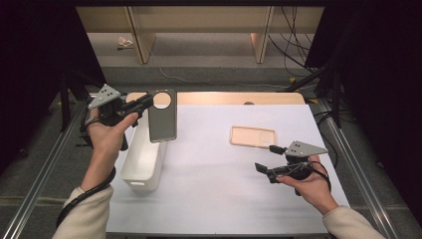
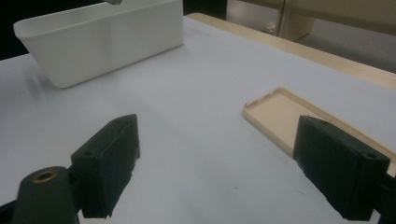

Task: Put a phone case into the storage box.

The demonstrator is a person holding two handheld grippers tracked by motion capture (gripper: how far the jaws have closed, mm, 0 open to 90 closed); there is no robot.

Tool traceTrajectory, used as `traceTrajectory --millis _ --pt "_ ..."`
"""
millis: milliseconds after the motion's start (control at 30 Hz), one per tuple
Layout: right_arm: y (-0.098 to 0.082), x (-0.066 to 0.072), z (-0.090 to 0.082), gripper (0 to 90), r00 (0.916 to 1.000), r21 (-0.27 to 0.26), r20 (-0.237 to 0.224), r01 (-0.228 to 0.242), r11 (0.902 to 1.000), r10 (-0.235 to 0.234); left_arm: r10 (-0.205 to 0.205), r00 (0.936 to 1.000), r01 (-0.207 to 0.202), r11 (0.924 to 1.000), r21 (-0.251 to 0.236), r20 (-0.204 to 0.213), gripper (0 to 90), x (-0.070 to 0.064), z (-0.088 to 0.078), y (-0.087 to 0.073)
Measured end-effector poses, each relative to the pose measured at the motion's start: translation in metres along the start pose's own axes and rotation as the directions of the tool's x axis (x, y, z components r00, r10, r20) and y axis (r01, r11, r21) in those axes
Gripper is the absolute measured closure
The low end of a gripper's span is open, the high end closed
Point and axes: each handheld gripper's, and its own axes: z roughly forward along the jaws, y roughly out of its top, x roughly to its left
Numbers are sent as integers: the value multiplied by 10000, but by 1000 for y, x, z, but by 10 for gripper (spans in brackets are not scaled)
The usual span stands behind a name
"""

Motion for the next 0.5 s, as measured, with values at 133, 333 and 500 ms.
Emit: traceTrajectory --millis 133,333,500 --pt "0 0 0 157 10000 20 -5 1 10000 -1 62 10000 -62 10000 -13 -21 818 4 0 3" --pt "0 -1 0 158 10000 13 50 -15 10000 15 118 9999 -118 9999 -38 27 818 11 2 6" --pt "0 -1 0 158 10000 -1 65 -22 10000 22 144 9999 -143 9999 -55 47 818 21 2 6"
